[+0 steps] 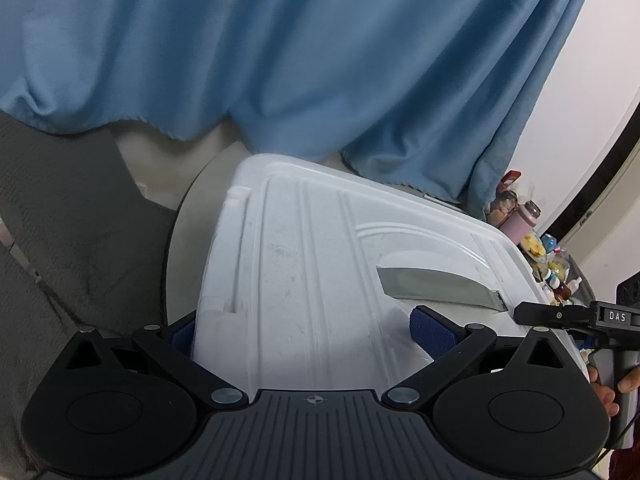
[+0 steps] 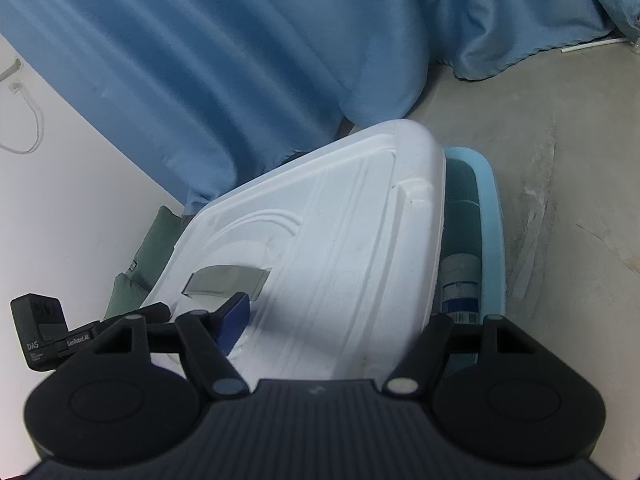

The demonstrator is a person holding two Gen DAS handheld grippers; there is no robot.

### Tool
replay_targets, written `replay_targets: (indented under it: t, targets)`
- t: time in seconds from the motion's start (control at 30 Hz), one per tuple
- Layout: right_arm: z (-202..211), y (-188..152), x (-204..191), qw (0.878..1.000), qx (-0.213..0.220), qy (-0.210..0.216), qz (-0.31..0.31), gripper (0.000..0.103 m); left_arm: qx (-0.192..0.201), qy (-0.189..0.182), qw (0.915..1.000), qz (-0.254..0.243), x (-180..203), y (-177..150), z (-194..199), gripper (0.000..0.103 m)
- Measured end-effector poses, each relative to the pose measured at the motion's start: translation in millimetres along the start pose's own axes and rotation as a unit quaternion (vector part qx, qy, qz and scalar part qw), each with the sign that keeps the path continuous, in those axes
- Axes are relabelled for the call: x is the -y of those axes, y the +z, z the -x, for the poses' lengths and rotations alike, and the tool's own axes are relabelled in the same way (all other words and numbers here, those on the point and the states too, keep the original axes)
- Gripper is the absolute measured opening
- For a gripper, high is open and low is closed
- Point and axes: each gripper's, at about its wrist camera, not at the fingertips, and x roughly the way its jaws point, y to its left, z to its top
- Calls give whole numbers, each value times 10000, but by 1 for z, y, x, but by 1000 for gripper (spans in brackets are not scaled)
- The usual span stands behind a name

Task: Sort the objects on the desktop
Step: 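Lower the white lid with both tools onto the blue bin's rim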

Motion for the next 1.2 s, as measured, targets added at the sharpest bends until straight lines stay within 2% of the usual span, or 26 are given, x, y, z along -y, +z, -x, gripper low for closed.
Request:
replay_targets:
  t: [0.17,0.23,0.27,0.3,0.47,0.53,0.67,0.87,1.07,1.2]
  targets:
    - [-10,8,5,9999,-15,-73,-98,71,-31,-26,10000,40,-9,7,-15,103]
    - [-17,12,8,9987,-216,-407,-226,73,-120,158,9998,19,-12,9,-24,103]
    - [-21,13,9,9967,-375,-669,-271,81,-146,264,9995,-69,-13,9,-26,103]
    - [-23,14,11,9951,-444,-820,-338,82,-204,330,9991,-154,-14,9,-29,103]
    - [-7,15,11,9950,-79,-944,-331,82,-404,436,9982,13,-34,12,-38,103]
    - [-5,17,9,9947,-65,-982,-309,82,-406,382,9984,88,-38,15,-40,103]
    - [-5,20,-1,9908,-73,-1348,-49,82,-386,423,9982,-161,-32,20,-42,103]
    - [-3,24,-3,9877,-100,-1561,82,82,-377,391,9982,-239,-25,22,-43,103]
    - [18,29,-5,9838,271,-1766,163,84,-366,436,9980,-274,-19,25,-43,103]
    - [18,31,-3,9769,268,-2100,285,84,-355,539,9973,-357,-14,29,-45,103]
